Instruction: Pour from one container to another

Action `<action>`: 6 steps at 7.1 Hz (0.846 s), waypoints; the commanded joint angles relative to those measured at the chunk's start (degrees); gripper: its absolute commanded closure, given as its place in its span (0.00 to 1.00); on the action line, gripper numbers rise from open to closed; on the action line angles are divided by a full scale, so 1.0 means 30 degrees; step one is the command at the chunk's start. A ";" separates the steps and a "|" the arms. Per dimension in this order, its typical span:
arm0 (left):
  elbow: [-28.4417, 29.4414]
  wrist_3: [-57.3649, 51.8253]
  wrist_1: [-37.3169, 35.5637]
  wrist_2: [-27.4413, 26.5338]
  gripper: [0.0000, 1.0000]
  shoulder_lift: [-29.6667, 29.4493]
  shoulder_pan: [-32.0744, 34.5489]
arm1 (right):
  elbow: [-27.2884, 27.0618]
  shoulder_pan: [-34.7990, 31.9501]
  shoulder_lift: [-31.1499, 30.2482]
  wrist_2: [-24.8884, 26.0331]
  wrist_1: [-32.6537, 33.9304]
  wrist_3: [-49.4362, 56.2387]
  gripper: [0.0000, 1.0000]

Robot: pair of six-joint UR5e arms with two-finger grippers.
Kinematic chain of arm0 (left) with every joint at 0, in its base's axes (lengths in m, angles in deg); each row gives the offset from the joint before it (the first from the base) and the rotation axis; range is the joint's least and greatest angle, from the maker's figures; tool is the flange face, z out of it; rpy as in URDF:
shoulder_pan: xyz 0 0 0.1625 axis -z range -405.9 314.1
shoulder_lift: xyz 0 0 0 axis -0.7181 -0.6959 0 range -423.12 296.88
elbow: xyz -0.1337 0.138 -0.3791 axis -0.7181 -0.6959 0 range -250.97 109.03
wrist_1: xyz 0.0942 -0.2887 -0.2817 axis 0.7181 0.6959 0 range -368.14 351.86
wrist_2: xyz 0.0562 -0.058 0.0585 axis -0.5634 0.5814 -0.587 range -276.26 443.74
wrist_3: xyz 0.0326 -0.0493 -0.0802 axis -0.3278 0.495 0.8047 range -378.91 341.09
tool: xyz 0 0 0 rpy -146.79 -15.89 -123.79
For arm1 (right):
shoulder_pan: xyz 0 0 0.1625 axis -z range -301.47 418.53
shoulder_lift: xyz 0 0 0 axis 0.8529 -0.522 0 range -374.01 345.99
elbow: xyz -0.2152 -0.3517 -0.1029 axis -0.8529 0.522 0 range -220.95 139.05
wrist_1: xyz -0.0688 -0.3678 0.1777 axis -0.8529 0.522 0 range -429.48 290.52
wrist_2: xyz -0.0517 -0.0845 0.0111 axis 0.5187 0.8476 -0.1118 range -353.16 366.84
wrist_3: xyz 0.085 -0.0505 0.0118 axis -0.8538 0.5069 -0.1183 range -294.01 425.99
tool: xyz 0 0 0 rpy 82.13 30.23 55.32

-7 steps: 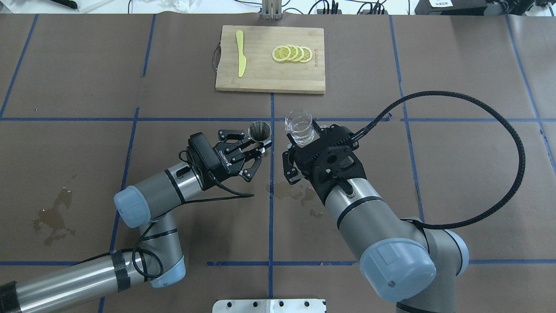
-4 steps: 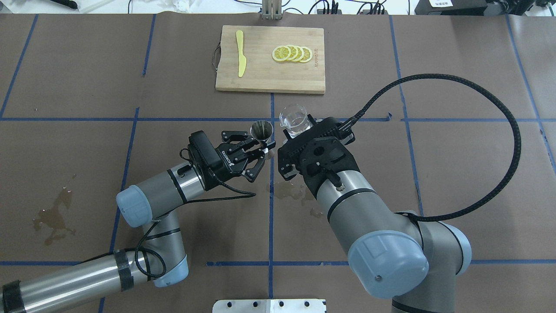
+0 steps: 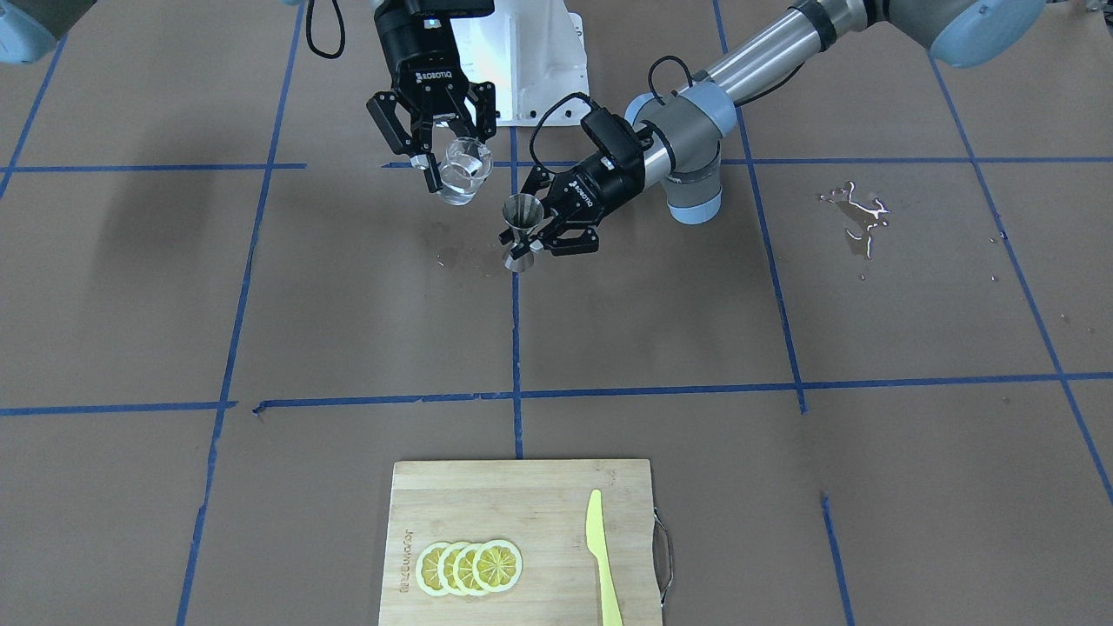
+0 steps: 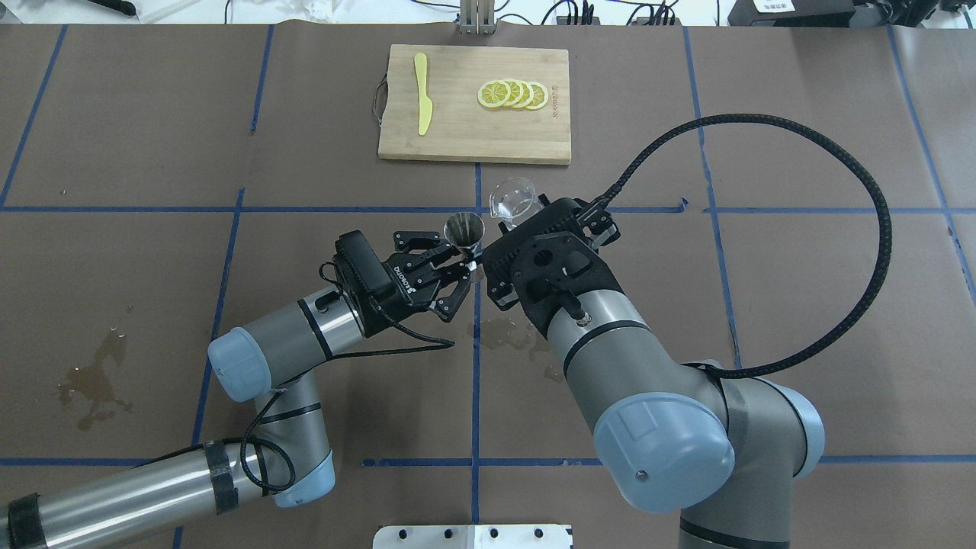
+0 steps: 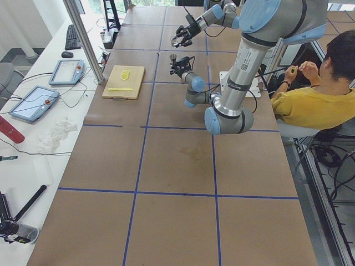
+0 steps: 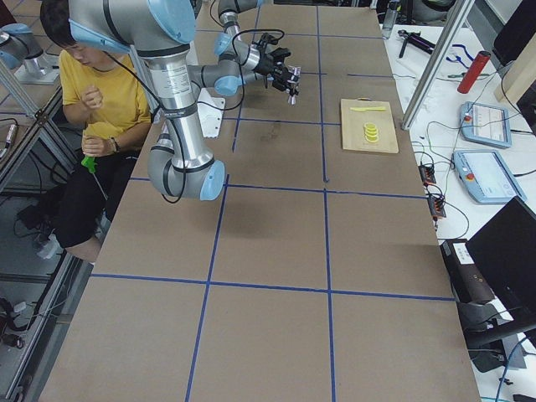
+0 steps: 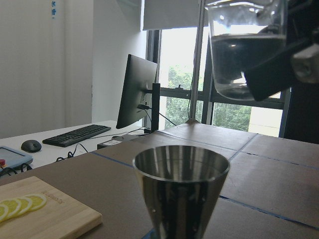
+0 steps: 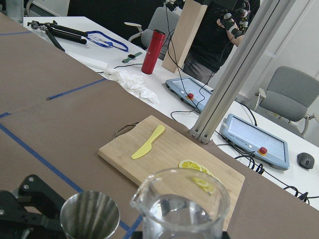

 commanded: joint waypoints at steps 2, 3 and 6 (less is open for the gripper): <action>0.0046 -0.0024 -0.0181 -0.0063 1.00 -0.0253 -0.0165 | 0.0419 0.0052 0.0047 -0.0003 0.0746 0.0360 1.00; 0.0133 -0.0025 -0.0559 -0.0063 1.00 -0.0544 -0.0195 | 0.0392 0.0053 0.0366 0.0026 0.1245 0.0389 1.00; 0.0192 0.0005 -0.0768 -0.0063 1.00 -0.0752 -0.0283 | 0.0421 0.0053 0.0457 0.0084 0.1807 0.1325 1.00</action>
